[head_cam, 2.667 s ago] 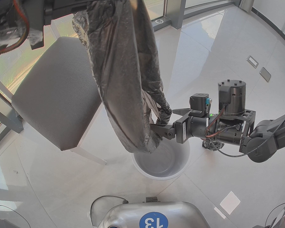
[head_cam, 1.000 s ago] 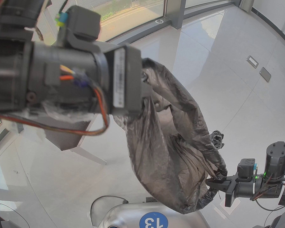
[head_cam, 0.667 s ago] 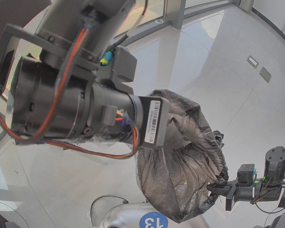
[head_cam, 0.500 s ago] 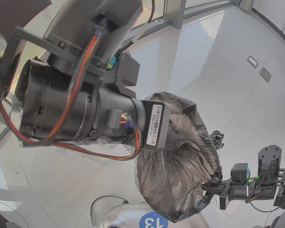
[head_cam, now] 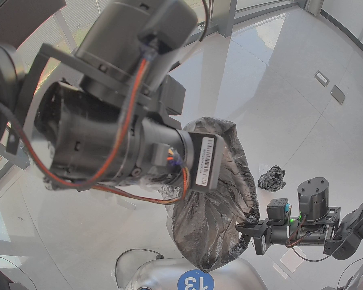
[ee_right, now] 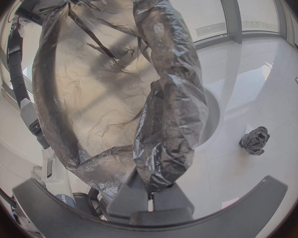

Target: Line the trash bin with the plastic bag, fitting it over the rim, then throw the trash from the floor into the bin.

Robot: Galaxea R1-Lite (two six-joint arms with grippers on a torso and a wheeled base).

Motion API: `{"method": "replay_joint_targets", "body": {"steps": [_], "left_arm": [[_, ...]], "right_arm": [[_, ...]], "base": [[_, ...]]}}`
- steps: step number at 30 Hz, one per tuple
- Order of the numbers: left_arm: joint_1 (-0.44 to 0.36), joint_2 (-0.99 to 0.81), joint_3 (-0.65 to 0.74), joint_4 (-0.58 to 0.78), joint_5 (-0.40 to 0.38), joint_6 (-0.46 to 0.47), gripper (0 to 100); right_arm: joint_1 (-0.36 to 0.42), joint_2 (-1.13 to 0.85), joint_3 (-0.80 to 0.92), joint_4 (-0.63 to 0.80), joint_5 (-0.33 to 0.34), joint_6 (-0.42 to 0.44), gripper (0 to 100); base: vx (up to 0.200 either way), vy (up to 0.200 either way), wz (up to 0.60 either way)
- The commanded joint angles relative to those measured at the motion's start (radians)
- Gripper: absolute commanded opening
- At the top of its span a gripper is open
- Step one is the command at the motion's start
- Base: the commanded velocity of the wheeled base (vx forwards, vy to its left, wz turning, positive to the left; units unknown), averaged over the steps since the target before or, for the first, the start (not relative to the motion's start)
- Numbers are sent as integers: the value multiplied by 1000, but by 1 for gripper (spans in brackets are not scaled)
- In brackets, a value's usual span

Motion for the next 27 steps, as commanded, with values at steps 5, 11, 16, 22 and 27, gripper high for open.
{"method": "replay_joint_targets", "body": {"steps": [5,11,16,22,27], "left_arm": [[11,145,-20,-75,-12,-28,0],[17,251,-100,-102,-25,-57,0],[35,308,-138,-102,-60,-123,0],[72,350,-164,-113,-85,-152,0],[90,369,-175,-113,-91,-186,0]], "right_arm": [[-67,74,48,-7,2,-6,0],[-134,16,126,-10,29,-10,0],[-186,-36,186,-10,30,-13,0],[-220,-98,237,-10,67,-13,0],[-218,-118,237,-12,67,-13,0]], "base": [[0,0,0],[0,0,0],[0,0,0],[0,0,0],[0,0,0]]}}
